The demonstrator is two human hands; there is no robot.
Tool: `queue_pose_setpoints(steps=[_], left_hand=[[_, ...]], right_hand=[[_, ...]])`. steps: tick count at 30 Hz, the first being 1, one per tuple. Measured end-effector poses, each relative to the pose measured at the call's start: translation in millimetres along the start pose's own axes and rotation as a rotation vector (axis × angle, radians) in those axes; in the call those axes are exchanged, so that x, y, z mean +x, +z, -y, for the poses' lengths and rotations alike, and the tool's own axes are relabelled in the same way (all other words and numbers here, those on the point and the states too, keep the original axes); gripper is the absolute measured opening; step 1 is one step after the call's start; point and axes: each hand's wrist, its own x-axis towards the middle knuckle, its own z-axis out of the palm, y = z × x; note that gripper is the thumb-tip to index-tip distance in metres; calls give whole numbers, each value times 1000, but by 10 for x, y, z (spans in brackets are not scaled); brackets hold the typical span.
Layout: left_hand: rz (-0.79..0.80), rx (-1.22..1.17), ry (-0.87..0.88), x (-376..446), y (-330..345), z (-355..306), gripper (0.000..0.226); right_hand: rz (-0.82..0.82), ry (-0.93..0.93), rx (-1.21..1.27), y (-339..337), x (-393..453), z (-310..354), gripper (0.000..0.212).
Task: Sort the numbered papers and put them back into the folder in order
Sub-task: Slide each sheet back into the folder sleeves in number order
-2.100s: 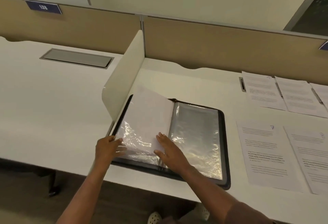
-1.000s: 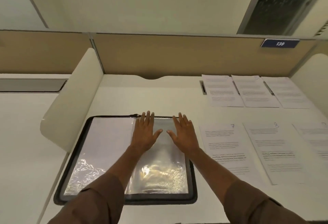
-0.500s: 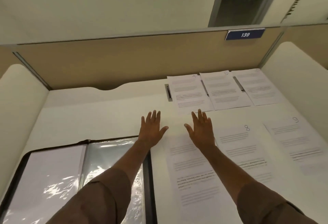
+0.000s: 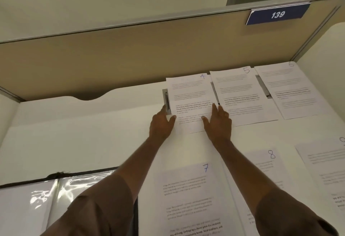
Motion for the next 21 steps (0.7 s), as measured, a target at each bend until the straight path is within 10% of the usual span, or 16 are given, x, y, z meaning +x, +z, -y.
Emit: queue_pose_setpoints(steps=[9, 17, 21], left_hand=[[-61, -258, -346, 690, 25, -255, 61], [-115, -81, -221, 479, 143, -341, 46], [-116, -146, -152, 442, 170, -229, 50]], right_hand=[[50, 145, -50, -70, 535, 140, 76], [47, 184, 86, -55, 587, 122, 72], [86, 248, 535, -59, 597, 61, 34]])
